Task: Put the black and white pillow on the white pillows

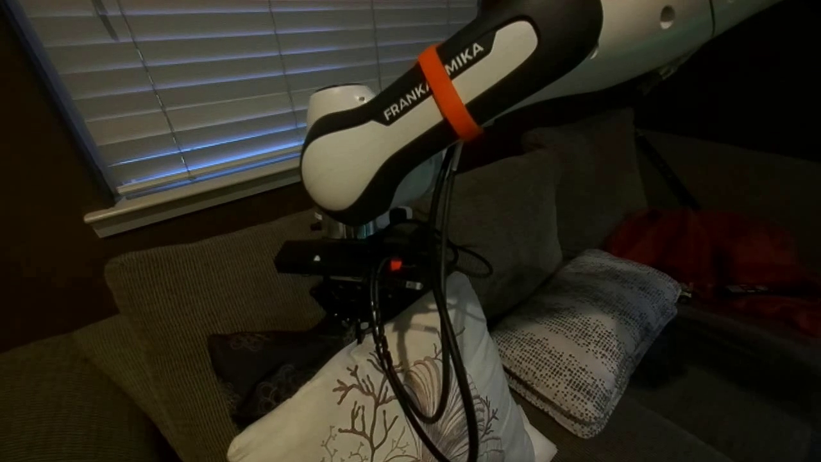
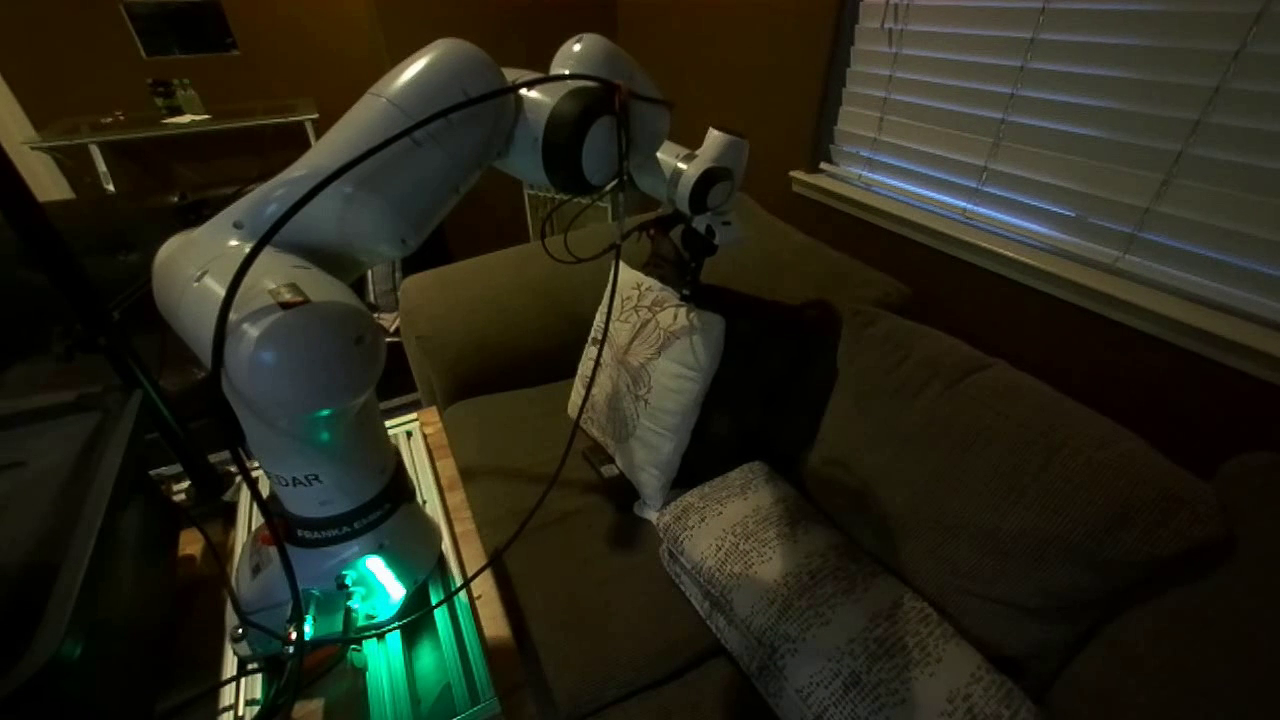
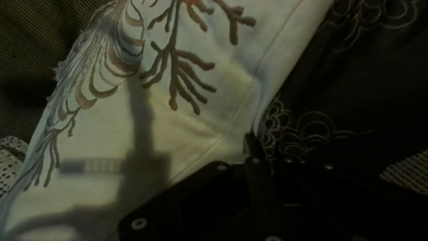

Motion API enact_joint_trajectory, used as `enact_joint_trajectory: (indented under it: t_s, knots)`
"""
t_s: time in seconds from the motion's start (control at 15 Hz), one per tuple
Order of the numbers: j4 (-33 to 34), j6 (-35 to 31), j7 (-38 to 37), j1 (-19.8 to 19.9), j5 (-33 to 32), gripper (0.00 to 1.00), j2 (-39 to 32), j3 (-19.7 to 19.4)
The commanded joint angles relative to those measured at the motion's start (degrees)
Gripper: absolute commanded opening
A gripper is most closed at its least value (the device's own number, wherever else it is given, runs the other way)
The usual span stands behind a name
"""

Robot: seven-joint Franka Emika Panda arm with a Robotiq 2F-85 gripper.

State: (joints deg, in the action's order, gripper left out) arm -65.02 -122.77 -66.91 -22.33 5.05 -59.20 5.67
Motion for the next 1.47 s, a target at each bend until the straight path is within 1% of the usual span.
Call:
enact_joint_trajectory:
  t_s: [0.0,0.47,0.93,1.4]
  knots:
    - [-2.52,-0.30,-0.32,-0.68,-0.26,0.01,2.80,0.12]
    - [-7.65,-2.17,-0.29,-0.83,0.05,0.01,7.15,0.39]
    - [-16.76,-7.42,-1.17,-1.38,-0.30,0.01,13.65,-0.24]
    - [-23.95,-11.79,-1.57,-2.70,-1.25,0.01,19.31,-1.47]
